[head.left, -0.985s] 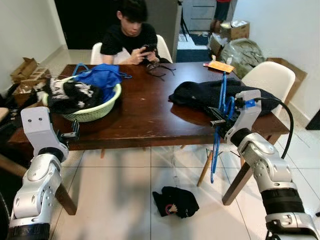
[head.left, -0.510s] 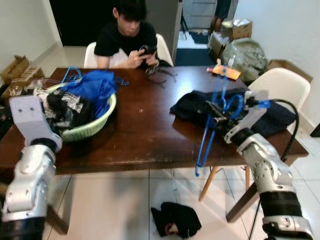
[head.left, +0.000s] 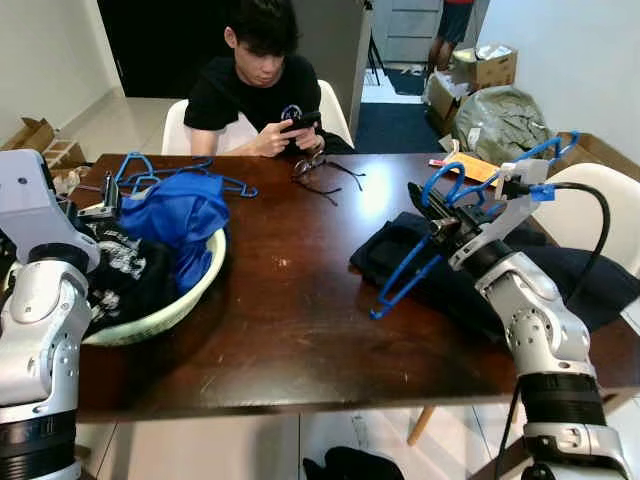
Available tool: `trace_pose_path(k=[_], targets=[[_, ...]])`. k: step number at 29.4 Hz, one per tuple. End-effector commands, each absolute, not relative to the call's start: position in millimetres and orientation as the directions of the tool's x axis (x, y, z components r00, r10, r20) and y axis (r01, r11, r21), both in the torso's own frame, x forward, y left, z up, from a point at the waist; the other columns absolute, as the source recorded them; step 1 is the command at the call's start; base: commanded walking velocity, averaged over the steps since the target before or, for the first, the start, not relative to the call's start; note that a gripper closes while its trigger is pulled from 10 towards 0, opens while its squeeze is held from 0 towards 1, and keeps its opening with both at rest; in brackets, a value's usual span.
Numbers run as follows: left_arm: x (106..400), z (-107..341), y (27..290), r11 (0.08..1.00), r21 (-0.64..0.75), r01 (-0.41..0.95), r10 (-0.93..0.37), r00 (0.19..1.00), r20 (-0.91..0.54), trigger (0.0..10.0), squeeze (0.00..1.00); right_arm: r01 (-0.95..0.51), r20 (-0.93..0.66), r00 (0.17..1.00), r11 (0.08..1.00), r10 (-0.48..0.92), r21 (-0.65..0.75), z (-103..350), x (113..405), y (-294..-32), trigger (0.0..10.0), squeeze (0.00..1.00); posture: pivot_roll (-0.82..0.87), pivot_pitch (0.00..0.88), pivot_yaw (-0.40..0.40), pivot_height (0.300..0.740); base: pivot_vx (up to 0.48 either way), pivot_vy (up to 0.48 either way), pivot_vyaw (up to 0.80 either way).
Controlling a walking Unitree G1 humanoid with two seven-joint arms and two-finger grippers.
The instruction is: Hang hanger
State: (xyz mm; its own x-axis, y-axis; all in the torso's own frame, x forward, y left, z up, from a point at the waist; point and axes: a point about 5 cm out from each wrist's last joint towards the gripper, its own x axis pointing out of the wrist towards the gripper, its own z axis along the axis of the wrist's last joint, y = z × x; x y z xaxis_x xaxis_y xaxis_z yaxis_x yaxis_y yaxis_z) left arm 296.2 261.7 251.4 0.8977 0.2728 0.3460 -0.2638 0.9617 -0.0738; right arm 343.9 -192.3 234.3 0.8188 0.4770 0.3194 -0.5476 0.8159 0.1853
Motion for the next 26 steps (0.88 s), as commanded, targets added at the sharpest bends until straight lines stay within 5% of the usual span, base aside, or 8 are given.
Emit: trace_pose_path(k=[1, 12, 26], targets=[[296.9, 250.2, 264.6, 0.958, -0.084, -0.273, 0.285, 0.899, 0.332, 10.0, 0.0, -0.561, 0.32, 0.811, 0.807, 0.49, 0.184, 236.8, 344.4, -190.8, 10.0, 0.0, 0.09, 0.011, -0.022, 0.735, 0.0, 0.0, 0.0], [291.0, 232.6, 285.1, 0.903, -0.144, -0.405, 0.428, 0.875, 0.225, 10.0, 0.0, -0.578, 0.282, 0.803, 0.802, 0.525, 0.154, 229.8, 346.0, -183.0, 10.0, 0.0, 0.1, 0.006, -0.026, 0.735, 0.262, 0.0, 0.0], [270.4, 193.5, 243.2, 0.859, -0.153, -0.488, 0.498, 0.866, 0.036, 10.0, 0.0, -0.589, 0.234, 0.8, 0.798, 0.552, 0.129, 221.4, 345.1, -176.5, 10.0, 0.0, 0.11, 0.018, -0.022, 0.735, 0.0, -0.153, 0.0]])
